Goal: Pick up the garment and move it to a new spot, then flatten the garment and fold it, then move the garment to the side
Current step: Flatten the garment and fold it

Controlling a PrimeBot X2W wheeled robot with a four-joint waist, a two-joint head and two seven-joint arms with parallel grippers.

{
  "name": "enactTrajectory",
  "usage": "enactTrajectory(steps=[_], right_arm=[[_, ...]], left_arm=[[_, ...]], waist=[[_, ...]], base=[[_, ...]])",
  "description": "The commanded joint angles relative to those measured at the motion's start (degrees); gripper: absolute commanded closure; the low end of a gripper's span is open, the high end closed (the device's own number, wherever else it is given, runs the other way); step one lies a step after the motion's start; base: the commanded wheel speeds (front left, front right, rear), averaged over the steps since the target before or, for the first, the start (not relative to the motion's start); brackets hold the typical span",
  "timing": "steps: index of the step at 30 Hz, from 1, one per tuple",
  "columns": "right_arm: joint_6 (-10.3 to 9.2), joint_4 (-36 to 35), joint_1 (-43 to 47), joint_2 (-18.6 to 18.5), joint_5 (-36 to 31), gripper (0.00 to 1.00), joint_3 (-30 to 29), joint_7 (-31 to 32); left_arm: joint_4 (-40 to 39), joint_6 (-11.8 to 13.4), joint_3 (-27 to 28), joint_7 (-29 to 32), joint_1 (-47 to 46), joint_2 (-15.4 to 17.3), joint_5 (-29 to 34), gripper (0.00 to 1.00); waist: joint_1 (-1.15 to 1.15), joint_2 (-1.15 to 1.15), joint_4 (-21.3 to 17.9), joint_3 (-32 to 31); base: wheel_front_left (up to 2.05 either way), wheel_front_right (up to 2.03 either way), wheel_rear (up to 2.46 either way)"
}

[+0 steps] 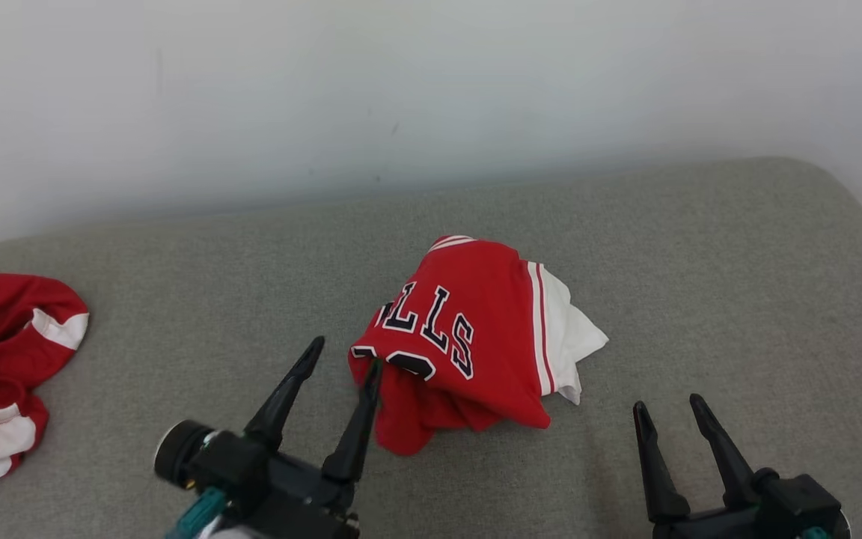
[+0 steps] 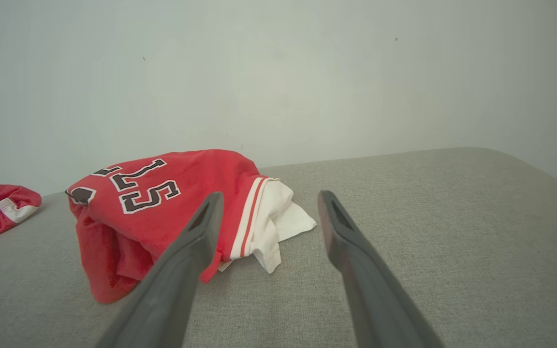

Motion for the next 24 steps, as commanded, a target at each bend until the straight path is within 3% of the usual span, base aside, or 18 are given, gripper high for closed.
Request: enactTrajectory(steps=[1, 11, 24], right_arm=[[-0.06, -0.3, -1.3, 0.0, -0.2, 0.00, 0.2, 0.0], [-0.06, -0.4, -5.5, 0.7, -0.6, 0.00, 0.0, 0.0], [-0.06, -0.7, -9.1, 2.0, -0.6, 0.00, 0.6, 0.0]], left_arm=[[1.4, -0.5, -1.0, -0.1, -2.6, 0.0, -0.8, 0.00], [17.5, -1.5, -15.8, 0.4, -25.5, 0.1, -4.5, 0.00], [34.3, 4.0, -33.1, 9.7, -41.0, 0.1, -15.3, 0.00]], waist=[[-0.01, -0.01, -2.0, 3.4], [-0.01, -0.01, -7.4, 11.1], [-0.01, -0.01, -12.3, 17.2]], base=[[0.00, 0.00, 0.00], [0.00, 0.00, 0.00], [0.00, 0.00, 0.00]])
